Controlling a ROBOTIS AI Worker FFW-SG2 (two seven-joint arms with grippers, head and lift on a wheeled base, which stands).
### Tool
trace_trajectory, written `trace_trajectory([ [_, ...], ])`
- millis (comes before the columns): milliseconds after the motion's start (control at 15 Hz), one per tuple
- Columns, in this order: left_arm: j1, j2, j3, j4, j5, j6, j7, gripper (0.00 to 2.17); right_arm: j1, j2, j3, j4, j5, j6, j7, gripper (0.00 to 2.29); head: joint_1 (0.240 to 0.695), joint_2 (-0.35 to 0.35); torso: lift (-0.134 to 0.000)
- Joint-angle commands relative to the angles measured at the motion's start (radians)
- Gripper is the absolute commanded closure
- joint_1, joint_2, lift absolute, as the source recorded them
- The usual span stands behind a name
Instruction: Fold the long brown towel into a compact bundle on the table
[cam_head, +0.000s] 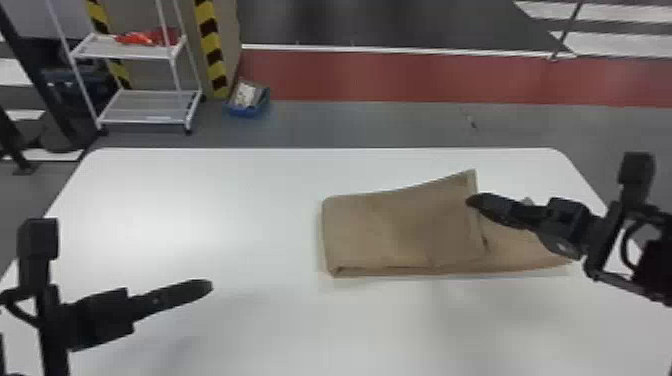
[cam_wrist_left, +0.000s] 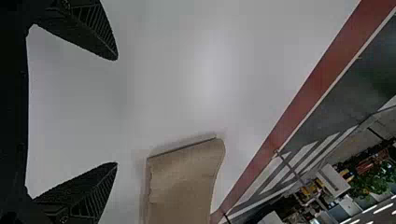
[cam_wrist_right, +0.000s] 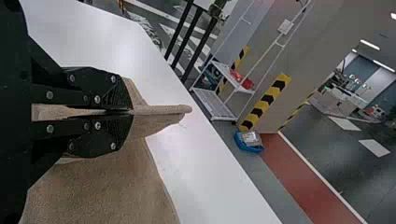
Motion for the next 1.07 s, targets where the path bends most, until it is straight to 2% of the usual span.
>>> trace_trajectory([
  [0,-0.001,-0.001,-0.006,-0.001,-0.003,0.001,-0.001,0.08,-0.002,0.005,-0.027,-0.013,-0.020,0.005,-0.001,1.06,0.695,-0.054,-0.125],
  [333,-0.003,-0.002,-0.038,-0.007,-0.022,0.001,-0.001,0.08,0.024,0.005,-0.111,-0.117,-0.092,0.005,-0.002,1.06,0.695,-0.084,-0.125],
  [533,0.010,-0.004,-0.049,-0.010,-0.022,0.001,-0.010,0.08,0.083,0.005,-0.142,-0.094,-0.092,0.005,-0.001,1.06,0.695,-0.115,-0.125],
  [1000,0.011,-0.005,-0.079,-0.014,-0.042,0.001,-0.016,0.08,0.063,0.005,-0.257,-0.048,-0.134,0.005,0.001,1.06,0.695,-0.170,-0.125],
])
